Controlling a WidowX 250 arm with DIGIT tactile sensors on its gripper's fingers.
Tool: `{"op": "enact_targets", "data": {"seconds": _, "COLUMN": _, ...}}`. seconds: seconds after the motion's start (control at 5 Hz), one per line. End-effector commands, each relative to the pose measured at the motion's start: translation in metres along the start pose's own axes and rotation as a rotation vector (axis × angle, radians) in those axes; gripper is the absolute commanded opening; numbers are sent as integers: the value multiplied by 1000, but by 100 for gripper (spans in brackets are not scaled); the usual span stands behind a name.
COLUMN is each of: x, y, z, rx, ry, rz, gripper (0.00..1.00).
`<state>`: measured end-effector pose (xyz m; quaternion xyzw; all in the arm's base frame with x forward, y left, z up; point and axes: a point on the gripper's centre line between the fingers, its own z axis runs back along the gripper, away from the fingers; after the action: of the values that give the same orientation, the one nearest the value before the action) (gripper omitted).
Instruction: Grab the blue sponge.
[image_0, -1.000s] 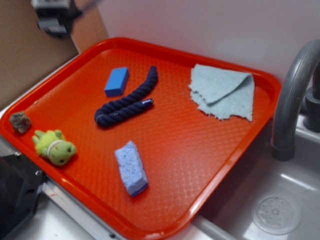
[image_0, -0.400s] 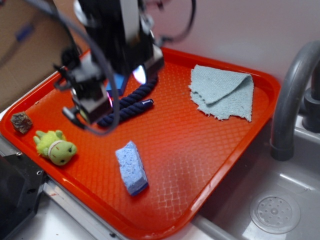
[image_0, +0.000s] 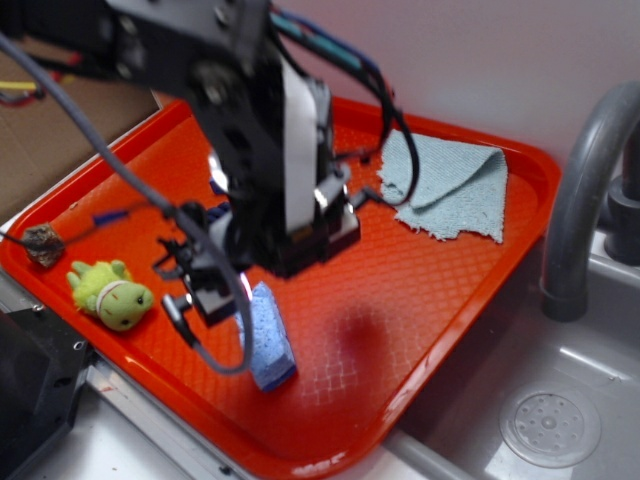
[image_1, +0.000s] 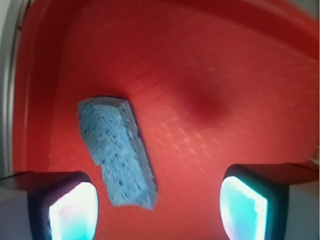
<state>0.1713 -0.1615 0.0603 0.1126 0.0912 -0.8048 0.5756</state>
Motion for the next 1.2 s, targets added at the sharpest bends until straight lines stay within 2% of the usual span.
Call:
{"op": "enact_targets", "data": {"seconds": 0.0, "x": -2, "y": -35, "z": -27, "rx": -16, "ry": 28, "rz": -18, "gripper": 100}}
{"op": "enact_targets", "data": {"seconds": 0.2, "x": -5, "y": -40, "z": -37, "rx": -39, "ry": 32, "rz": -25, "gripper": 100}}
{"op": "enact_targets", "data": {"seconds": 0.4, "x": -9, "y": -39, "z": -45, "rx": -83, "ry": 40, "rz": -8, "gripper": 0}}
{"op": "enact_targets", "data": {"seconds": 0.6, "x": -5, "y": -38, "z": -47, "rx": -77, "ry": 56, "rz": 2, "gripper": 0}}
{"op": "enact_targets", "data": {"seconds": 0.8, "x": -16, "y": -36, "z": -35, "rx": 16, "ry": 113, "rz": 297, "gripper": 0}}
{"op": "enact_targets", "data": {"seconds": 1.0, "x": -36, "y": -32, "z": -11, "rx": 119, "ry": 55, "rz": 590, "gripper": 0}}
